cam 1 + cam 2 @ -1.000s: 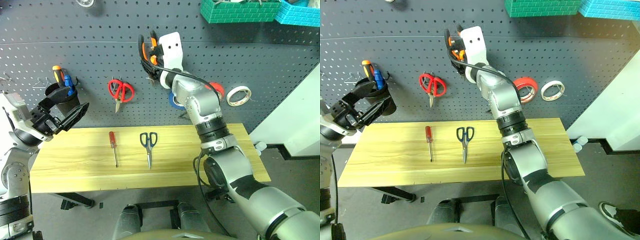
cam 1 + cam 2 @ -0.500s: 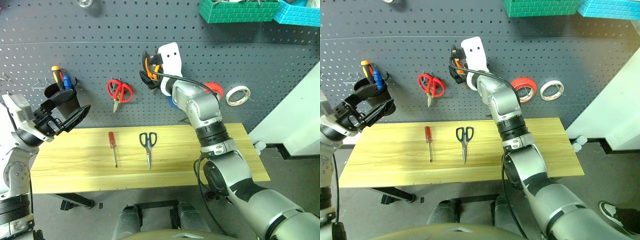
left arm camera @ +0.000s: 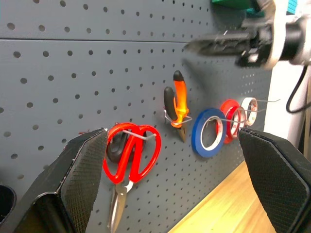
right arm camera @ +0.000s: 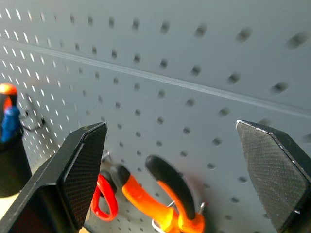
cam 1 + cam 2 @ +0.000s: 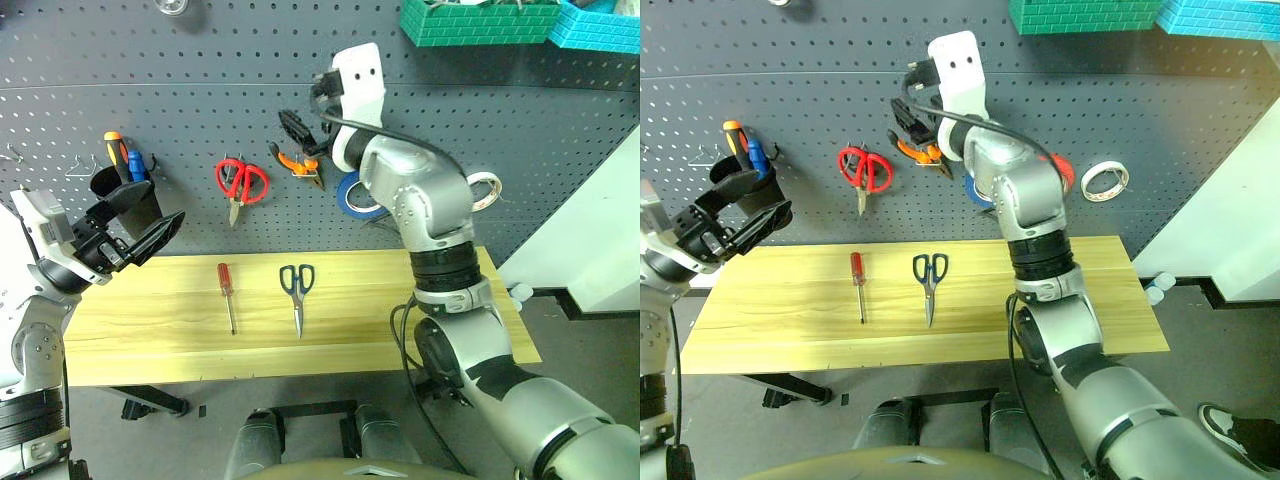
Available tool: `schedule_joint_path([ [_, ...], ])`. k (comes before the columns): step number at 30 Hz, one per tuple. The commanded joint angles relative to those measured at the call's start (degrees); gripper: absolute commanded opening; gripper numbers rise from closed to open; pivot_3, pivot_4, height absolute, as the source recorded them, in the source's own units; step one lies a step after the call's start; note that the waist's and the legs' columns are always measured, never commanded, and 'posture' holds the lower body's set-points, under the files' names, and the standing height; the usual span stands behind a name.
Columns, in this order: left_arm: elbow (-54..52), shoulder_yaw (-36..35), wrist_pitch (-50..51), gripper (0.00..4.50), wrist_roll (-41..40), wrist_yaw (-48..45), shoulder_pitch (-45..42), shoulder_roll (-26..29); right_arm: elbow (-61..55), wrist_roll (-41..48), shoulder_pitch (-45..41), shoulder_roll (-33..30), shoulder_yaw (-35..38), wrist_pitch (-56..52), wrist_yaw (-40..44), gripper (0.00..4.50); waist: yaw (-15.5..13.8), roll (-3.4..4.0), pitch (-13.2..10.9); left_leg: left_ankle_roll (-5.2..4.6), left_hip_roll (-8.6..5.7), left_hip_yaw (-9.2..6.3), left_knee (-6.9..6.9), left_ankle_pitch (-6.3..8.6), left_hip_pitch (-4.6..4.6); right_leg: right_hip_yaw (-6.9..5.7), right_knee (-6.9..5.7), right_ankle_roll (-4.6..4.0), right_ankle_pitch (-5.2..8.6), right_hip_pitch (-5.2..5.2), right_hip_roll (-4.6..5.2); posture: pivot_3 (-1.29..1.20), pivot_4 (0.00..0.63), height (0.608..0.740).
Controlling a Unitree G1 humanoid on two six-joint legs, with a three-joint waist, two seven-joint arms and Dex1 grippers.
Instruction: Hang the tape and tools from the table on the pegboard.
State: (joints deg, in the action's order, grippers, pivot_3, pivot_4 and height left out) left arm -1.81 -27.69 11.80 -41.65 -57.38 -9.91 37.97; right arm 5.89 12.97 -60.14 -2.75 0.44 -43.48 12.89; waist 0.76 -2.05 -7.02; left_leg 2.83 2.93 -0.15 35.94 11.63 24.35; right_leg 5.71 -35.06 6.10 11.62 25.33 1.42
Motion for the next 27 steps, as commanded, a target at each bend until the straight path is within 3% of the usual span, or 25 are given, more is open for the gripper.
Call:
schedule_joint_path([
  [1,-0.73,-0.04,-0.98,4.50,0.06,-0.33,-0.29,-0.11,-5.89,2.41,0.94,-2.75,2.54,-2.58,1.23,4.47,0.01,0.00,0.00,0.00,0.00,0.00,0.00,0.00,0.00,0.00,0.00,0.00,0.00,0.00,0.00,0.16,0.071,0.740],
  [6,-1.54,0.12,-0.93,4.50,0.17,-0.56,1.54,-0.64,-12.09,13.41,1.74,-5.31,11.38,-12.92,3.91,4.47,0.12,0.07,-0.04,0.00,0.01,0.01,-0.02,0.00,0.00,0.00,0.02,-0.03,0.02,0.02,0.01,0.15,0.077,0.740],
  [9,-2.07,0.42,-1.92,4.50,1.06,-0.55,3.11,-1.26,-15.40,18.35,4.64,-10.39,13.54,-17.13,8.53,4.47,0.05,0.08,-0.05,-0.01,0.02,0.01,-0.03,0.00,0.00,0.00,0.04,-0.05,0.04,0.02,0.01,0.15,0.086,0.740],
  [15,-2.94,1.81,-1.90,4.50,3.19,0.12,7.89,-1.91,-25.21,23.33,19.08,-24.07,3.51,-20.92,22.22,4.47,0.28,0.15,-0.12,-0.01,0.01,0.10,-0.04,0.01,0.02,0.02,0.22,-0.10,0.12,-0.01,0.16,0.13,0.110,0.740],
  [20,-4.34,3.32,-1.55,4.50,5.07,2.38,10.84,-3.09,-28.18,24.81,24.36,-27.29,-1.03,-22.49,25.10,4.47,0.70,0.55,-0.37,-0.01,0.06,0.17,-0.06,0.02,-0.02,0.08,0.20,-0.14,0.09,0.12,0.14,0.13,0.128,0.740],
  [27,-5.33,8.82,-0.16,4.50,14.33,12.23,14.64,-5.86,-23.49,20.48,26.74,-25.89,-7.53,-23.12,20.99,4.47,0.16,0.79,-1.01,0.11,0.07,0.17,-0.14,0.10,0.05,0.06,0.82,-0.30,-0.01,0.04,0.22,0.14,0.164,0.740],
])
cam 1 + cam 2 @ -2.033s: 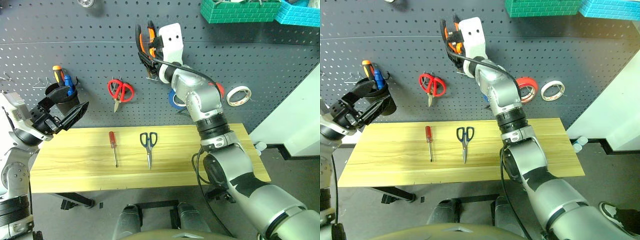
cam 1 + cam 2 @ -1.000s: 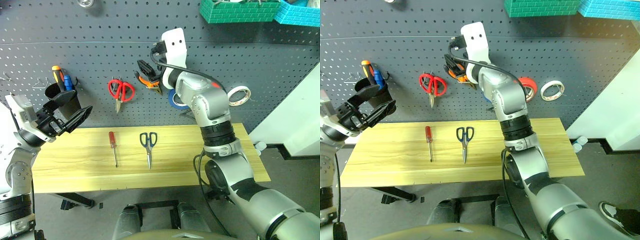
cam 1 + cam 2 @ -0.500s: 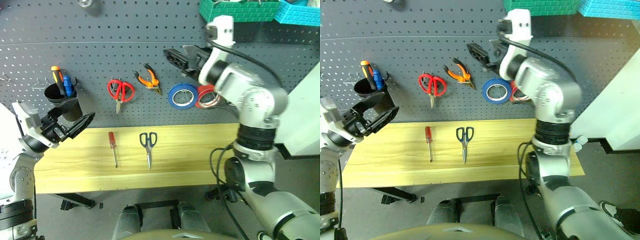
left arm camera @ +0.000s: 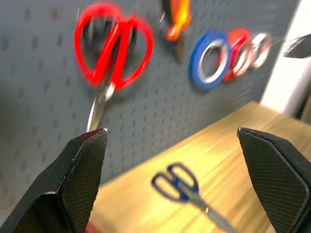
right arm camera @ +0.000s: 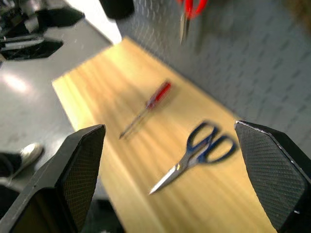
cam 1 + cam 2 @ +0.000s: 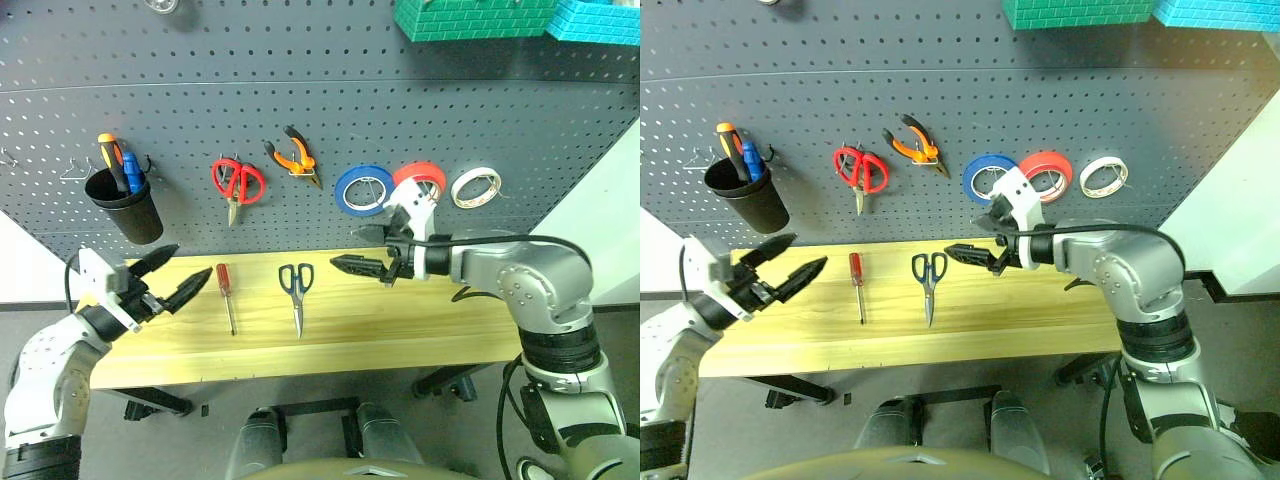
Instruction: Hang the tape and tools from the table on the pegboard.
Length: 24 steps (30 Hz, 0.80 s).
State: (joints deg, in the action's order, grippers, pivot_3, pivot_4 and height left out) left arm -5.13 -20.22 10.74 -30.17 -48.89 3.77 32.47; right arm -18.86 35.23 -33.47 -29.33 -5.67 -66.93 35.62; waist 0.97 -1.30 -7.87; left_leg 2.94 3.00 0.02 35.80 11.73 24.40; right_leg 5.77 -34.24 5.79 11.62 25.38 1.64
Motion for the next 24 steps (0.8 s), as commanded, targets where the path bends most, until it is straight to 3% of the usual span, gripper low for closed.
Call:
schedule_joint_path([
  [1,-2.63,1.55,1.96,4.50,2.71,5.12,1.54,-1.01,2.63,-2.57,-0.24,1.34,-2.07,0.36,-2.53,4.47,-0.08,0.02,-0.27,-0.02,0.00,0.06,-0.02,-0.01,0.03,-0.01,0.11,-0.02,-0.02,-0.01,0.05,0.14,0.173,0.740],
  [5,-3.03,1.76,4.90,4.50,4.16,8.64,3.58,-1.27,7.68,-4.56,-2.48,4.44,-3.49,-2.23,-5.80,4.47,-0.15,-0.26,-1.26,-0.15,-0.02,0.26,-0.05,0.00,0.09,-0.01,0.14,-0.03,-0.02,0.09,0.22,0.15,0.198,0.740],
  [12,0.11,2.84,3.48,4.50,6.23,6.96,3.93,-0.13,13.02,-8.58,-4.66,8.65,-7.15,-3.59,-9.15,4.47,-0.56,-0.21,-3.00,-0.19,-0.01,0.24,-0.64,-0.02,0.20,-0.04,0.10,-0.03,-0.01,0.53,0.15,0.17,0.234,0.740],
  [15,-2.55,5.74,5.97,4.50,7.53,10.12,2.72,-1.60,13.77,-10.60,-4.51,7.38,-8.48,-1.56,-8.58,4.47,-0.97,-0.02,-3.48,-0.22,0.00,0.19,-0.58,-0.03,0.83,-0.09,0.00,-0.01,-0.01,1.13,0.08,0.17,0.247,0.740],
  [21,-12.93,13.08,22.48,4.50,9.83,24.59,-0.33,-8.41,11.09,-10.38,-0.61,0.30,-8.33,11.57,3.92,4.47,-1.94,-0.14,-4.59,-0.23,-0.04,0.08,-0.33,-0.04,0.96,-0.16,-0.02,0.10,0.01,1.05,0.05,0.16,0.264,0.740],
  [24,-14.01,16.49,29.36,4.50,12.61,33.16,-2.19,-14.18,12.51,-10.59,4.10,-3.98,-6.50,26.15,15.27,4.47,-1.77,-0.11,-5.17,-0.26,-0.04,-0.03,-0.08,-0.02,0.96,-0.20,-0.11,0.15,0.02,0.93,0.01,0.16,0.268,0.740],
])
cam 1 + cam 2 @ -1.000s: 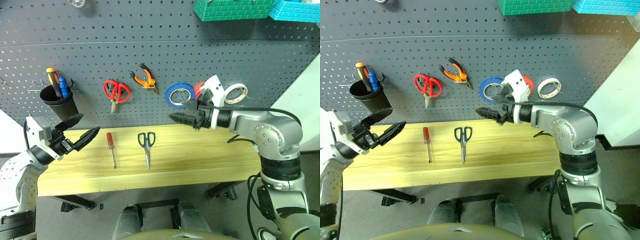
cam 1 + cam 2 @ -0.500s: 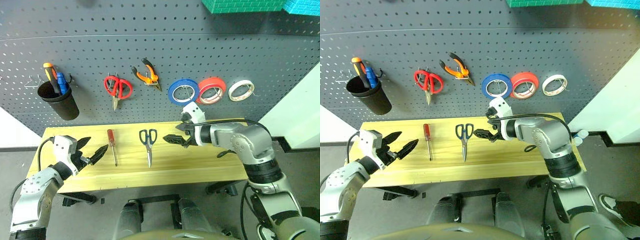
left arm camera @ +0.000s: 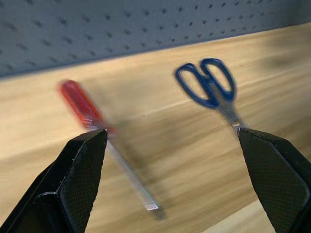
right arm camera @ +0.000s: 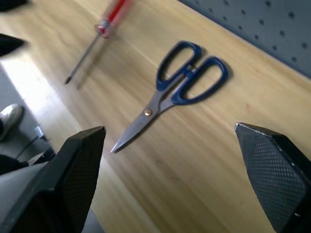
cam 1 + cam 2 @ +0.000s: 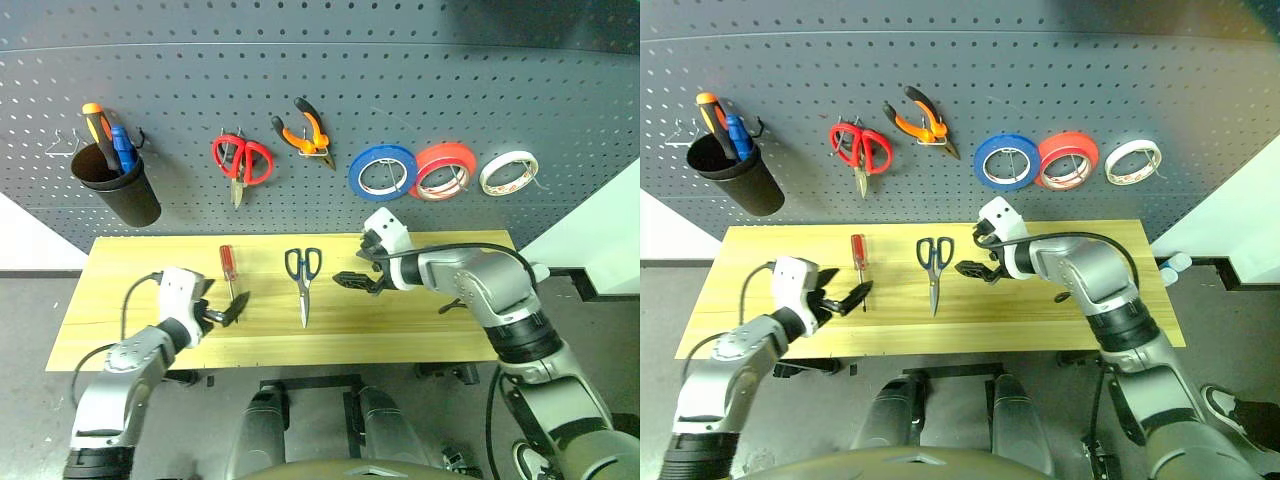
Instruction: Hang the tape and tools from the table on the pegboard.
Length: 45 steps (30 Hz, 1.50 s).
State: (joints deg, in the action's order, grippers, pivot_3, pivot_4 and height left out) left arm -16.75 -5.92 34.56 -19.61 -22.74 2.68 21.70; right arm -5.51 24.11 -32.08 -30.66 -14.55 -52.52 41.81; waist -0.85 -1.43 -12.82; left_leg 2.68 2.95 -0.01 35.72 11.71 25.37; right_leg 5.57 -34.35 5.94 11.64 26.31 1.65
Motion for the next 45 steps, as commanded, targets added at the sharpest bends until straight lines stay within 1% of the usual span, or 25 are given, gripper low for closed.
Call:
schedule_joint_path([
  [1,-2.30,2.95,7.58,4.50,2.60,9.21,-1.78,-5.14,0.22,0.57,3.92,-3.56,3.16,15.69,12.20,4.47,0.06,0.01,-0.36,-0.01,-0.01,-0.03,0.11,0.00,-0.01,0.00,-0.04,0.07,-0.02,-0.05,-0.02,0.16,0.269,0.740],
  [3,-1.44,4.30,10.36,4.50,4.33,12.22,-3.50,-7.08,2.05,0.77,5.84,-4.69,4.76,23.39,17.85,4.47,0.26,-0.10,-0.65,-0.03,-0.01,-0.10,0.29,0.02,-0.01,-0.01,-0.16,0.14,-0.05,-0.09,-0.07,0.15,0.269,0.740],
  [4,-0.89,4.68,11.29,4.50,4.96,13.19,-4.43,-7.72,2.88,0.39,6.46,-5.33,4.95,26.28,20.12,4.47,0.31,-0.17,-0.77,-0.03,-0.01,-0.14,0.36,0.02,-0.01,-0.01,-0.21,0.33,0.05,-0.08,-0.11,0.15,0.270,0.740],
  [7,1.97,7.36,12.92,4.50,6.97,14.11,-8.63,-8.34,6.81,-0.13,7.25,-5.75,6.28,35.65,26.23,4.47,0.28,-0.35,-1.16,-0.02,-0.02,-0.21,0.52,0.02,-0.13,0.00,-0.61,0.33,0.06,-0.03,-0.15,0.14,0.271,0.740],
  [12,6.70,10.06,14.45,4.50,9.37,15.86,-14.67,-10.75,15.35,-1.89,5.04,-5.10,7.45,45.95,31.82,4.47,0.30,-0.35,-1.23,-0.01,-0.09,-0.34,0.57,0.01,-0.21,0.03,-0.71,0.24,0.00,-0.03,-0.21,0.12,0.267,0.740],
  [15,8.78,11.00,16.25,4.50,9.79,16.18,-17.13,-12.18,21.05,-4.39,2.68,-4.58,7.23,51.34,33.04,4.47,0.34,-0.36,-1.24,-0.01,-0.11,-0.31,0.58,0.01,-0.18,0.07,-0.69,0.26,0.01,-0.03,-0.20,0.12,0.263,0.740],
  [18,11.89,9.62,18.63,4.50,9.34,18.38,-19.69,-16.02,26.28,-7.41,0.63,-4.88,6.65,56.81,34.57,4.47,0.17,-0.34,-1.26,-0.02,-0.12,-0.32,0.49,0.01,-0.17,0.07,-0.71,0.21,-0.01,0.00,-0.20,0.12,0.262,0.740],
  [22,17.37,10.19,20.63,4.50,12.17,22.66,-23.84,-19.48,29.29,-8.29,-1.11,-5.03,7.31,58.71,35.84,4.47,0.12,-0.37,-1.28,-0.02,-0.15,-0.34,0.49,0.01,-0.15,0.06,-0.71,0.19,-0.04,-0.01,-0.20,0.11,0.254,0.740],
  [25,19.88,10.67,20.91,4.50,13.90,24.42,-25.97,-20.78,29.96,-8.22,-1.95,-5.40,7.90,58.86,36.41,4.47,0.17,-0.38,-1.28,-0.01,-0.18,-0.35,0.54,0.01,-0.14,0.07,-0.71,0.20,-0.05,-0.03,-0.19,0.11,0.253,0.740],
  [30,24.85,8.52,21.23,4.50,15.21,27.93,-29.90,-24.05,32.75,-9.11,-3.12,-7.58,7.97,59.16,38.89,4.47,0.21,-0.39,-1.29,0.00,-0.19,-0.36,0.55,0.00,-0.16,0.07,-0.75,0.20,-0.05,-0.04,-0.19,0.10,0.257,0.740],
  [35,27.10,8.83,23.16,4.50,18.14,31.89,-31.51,-25.54,35.07,-9.83,-4.24,-7.20,7.92,59.19,39.51,4.47,0.43,-0.43,-1.36,0.00,-0.20,-0.36,0.52,0.00,-0.15,0.07,-0.73,0.22,-0.05,-0.04,-0.19,0.09,0.266,0.740],
  [39,29.58,7.03,25.60,4.50,18.62,34.26,-33.49,-27.83,36.82,-10.69,-4.84,-6.38,8.29,60.92,38.28,4.47,0.46,-0.42,-1.53,0.00,-0.20,-0.37,0.52,0.00,-0.15,0.07,-0.75,0.23,-0.05,-0.03,-0.19,0.08,0.265,0.740],
  [41,30.30,5.43,28.24,4.50,18.50,35.71,-34.59,-29.50,36.72,-10.11,-4.96,-6.48,8.71,60.06,38.47,4.47,0.49,-0.43,-1.66,0.00,-0.21,-0.37,0.55,0.00,-0.15,0.07,-0.75,0.33,0.01,-0.04,-0.19,0.08,0.266,0.740],
  [45,31.07,5.15,29.08,4.50,18.87,36.64,-35.20,-30.93,37.24,-10.17,-5.06,-6.73,8.93,60.50,38.90,4.47,0.63,-0.46,-1.73,0.01,-0.23,-0.38,0.54,0.00,-0.14,0.07,-0.74,0.42,0.05,-0.05,-0.17,0.07,0.266,0.740],
])
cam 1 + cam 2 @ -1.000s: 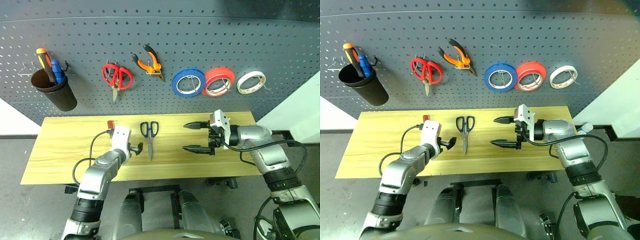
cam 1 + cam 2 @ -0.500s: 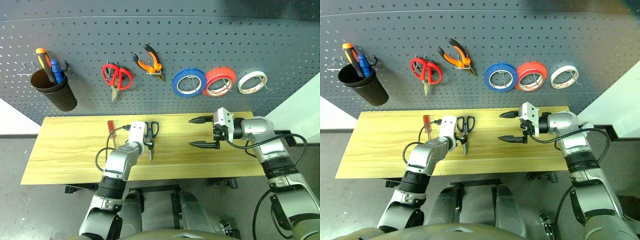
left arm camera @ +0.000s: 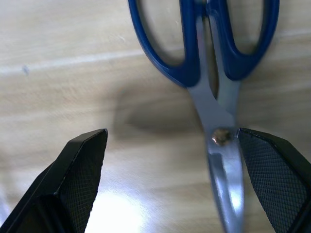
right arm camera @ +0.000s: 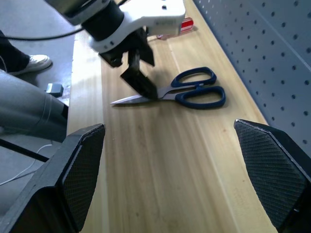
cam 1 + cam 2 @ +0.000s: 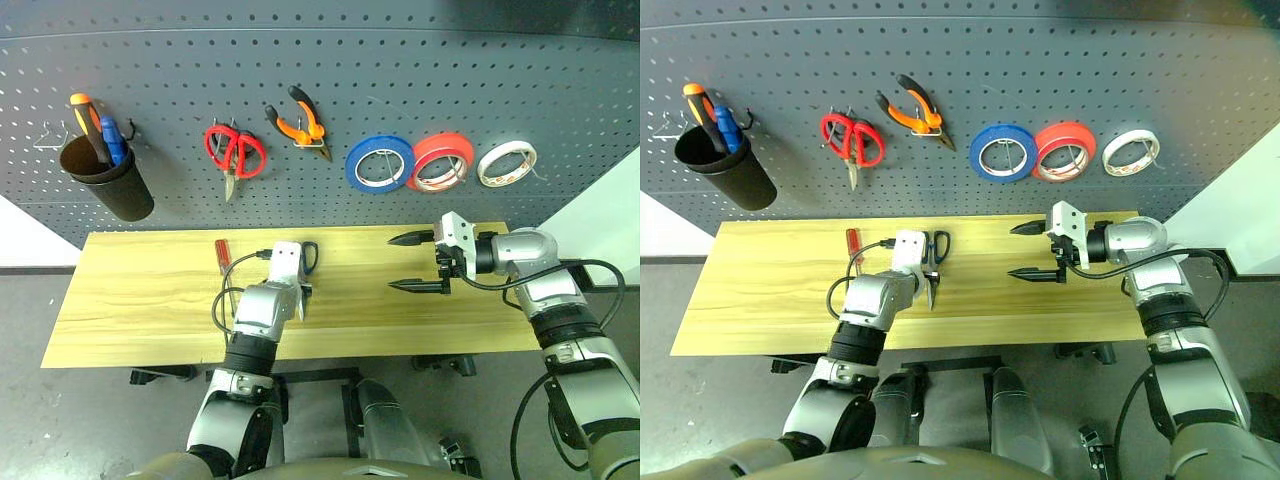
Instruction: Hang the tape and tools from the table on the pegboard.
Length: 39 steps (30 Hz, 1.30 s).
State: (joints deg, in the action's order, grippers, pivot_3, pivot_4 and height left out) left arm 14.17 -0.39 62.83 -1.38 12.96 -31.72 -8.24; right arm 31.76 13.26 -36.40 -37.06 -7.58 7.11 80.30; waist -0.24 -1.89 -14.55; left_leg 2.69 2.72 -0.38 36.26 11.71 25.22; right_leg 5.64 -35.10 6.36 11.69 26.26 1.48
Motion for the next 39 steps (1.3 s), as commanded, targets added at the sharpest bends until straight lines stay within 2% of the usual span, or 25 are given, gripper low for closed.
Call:
schedule_joint_path([
  [1,0.78,-0.49,0.94,4.50,0.95,1.44,-0.95,-1.25,0.21,0.61,-0.77,-0.29,2.02,0.95,0.39,4.47,0.03,0.00,0.00,0.00,0.00,0.00,-0.02,0.00,0.00,0.00,0.00,-0.01,0.00,0.00,0.00,0.06,0.266,0.740],
  [9,2.85,-0.41,0.39,4.50,1.53,2.54,-1.46,-2.62,1.18,0.00,-0.29,0.25,1.70,2.35,0.61,4.47,0.92,0.01,-0.02,0.01,0.00,-0.01,-0.01,0.00,-0.02,0.00,0.00,0.04,-0.03,-0.03,0.00,0.05,0.268,0.740],
  [19,5.79,-4.19,-0.84,4.50,0.22,5.71,-3.29,-4.05,1.32,-0.90,0.18,0.21,1.86,4.04,0.12,4.47,1.37,0.01,-0.02,0.03,-0.01,-0.01,-0.01,-0.01,-0.26,0.00,-0.03,0.07,0.01,-0.27,0.00,0.05,0.258,0.740],
  [22,7.36,-4.79,-1.95,3.94,-0.21,6.17,-4.16,-3.89,1.35,-1.14,0.27,0.15,1.94,4.46,-0.27,4.50,1.44,-0.01,-0.02,0.04,-0.02,-0.01,-0.03,0.00,-0.58,0.00,0.01,0.07,0.03,-0.58,0.00,0.05,0.257,0.740],
  [28,10.02,-6.15,-2.93,2.06,-0.96,7.05,-5.67,-3.62,1.27,-1.69,0.76,-0.17,1.77,5.08,-0.67,4.50,2.31,-0.02,-0.03,0.05,-0.02,-0.01,-0.02,0.00,-0.85,0.00,0.06,0.06,0.06,-0.85,0.02,0.04,0.261,0.740],
  [33,10.55,-4.09,-2.35,0.57,0.94,8.51,-5.74,-2.49,0.96,-1.89,1.13,-0.51,2.02,4.78,-1.19,4.50,3.07,-0.05,-0.07,0.05,-0.04,-0.01,-0.08,0.01,-0.85,0.01,0.07,0.08,0.07,-0.84,0.03,0.03,0.272,0.740],
  [39,8.41,-5.72,-0.39,0.53,0.05,9.25,-5.91,-2.42,-0.53,-1.84,2.78,-0.72,2.29,5.09,-1.58,4.50,3.00,-0.05,-0.18,0.04,-0.04,-0.03,-0.13,0.01,-0.85,0.02,0.07,0.10,0.09,-0.82,0.02,0.02,0.273,0.740],
])
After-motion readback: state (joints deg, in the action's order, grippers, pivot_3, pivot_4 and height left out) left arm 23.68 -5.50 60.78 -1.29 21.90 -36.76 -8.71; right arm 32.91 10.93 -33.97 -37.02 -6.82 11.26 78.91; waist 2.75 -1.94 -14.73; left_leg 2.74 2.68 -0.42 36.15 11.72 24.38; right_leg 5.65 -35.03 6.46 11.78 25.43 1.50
